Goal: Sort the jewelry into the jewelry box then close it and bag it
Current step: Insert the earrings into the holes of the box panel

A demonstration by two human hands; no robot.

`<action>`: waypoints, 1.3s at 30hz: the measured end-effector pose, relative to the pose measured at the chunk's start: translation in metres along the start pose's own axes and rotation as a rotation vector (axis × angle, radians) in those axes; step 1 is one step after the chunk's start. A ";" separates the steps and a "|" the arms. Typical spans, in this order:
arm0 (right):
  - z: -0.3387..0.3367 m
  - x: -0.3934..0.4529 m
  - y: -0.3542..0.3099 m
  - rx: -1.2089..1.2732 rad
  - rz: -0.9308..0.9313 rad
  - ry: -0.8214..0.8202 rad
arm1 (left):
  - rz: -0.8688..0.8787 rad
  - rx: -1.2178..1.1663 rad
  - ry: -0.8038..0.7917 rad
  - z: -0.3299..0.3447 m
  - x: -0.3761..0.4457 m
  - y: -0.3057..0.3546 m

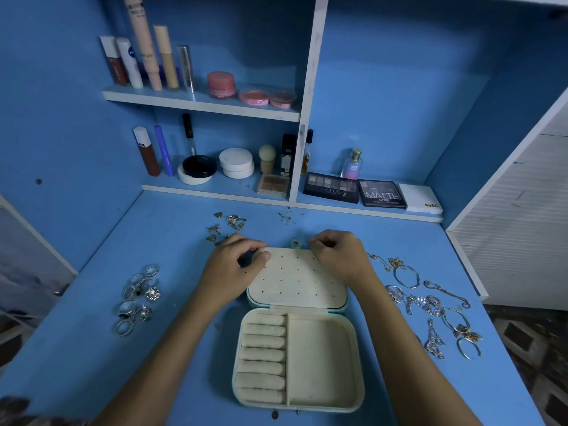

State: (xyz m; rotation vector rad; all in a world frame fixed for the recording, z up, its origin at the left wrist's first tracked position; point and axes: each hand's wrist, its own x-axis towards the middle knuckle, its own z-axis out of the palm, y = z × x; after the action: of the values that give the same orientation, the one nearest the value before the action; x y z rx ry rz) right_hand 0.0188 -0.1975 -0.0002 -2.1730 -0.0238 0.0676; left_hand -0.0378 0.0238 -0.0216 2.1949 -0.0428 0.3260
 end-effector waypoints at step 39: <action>0.004 0.044 -0.025 -0.077 -0.022 -0.041 | -0.004 -0.082 0.019 -0.003 -0.001 0.004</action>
State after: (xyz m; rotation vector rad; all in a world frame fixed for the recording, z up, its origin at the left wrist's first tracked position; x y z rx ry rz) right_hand 0.0630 -0.1783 0.0167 -2.2472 -0.0748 0.1006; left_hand -0.0398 0.0237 -0.0172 2.1100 -0.0410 0.3372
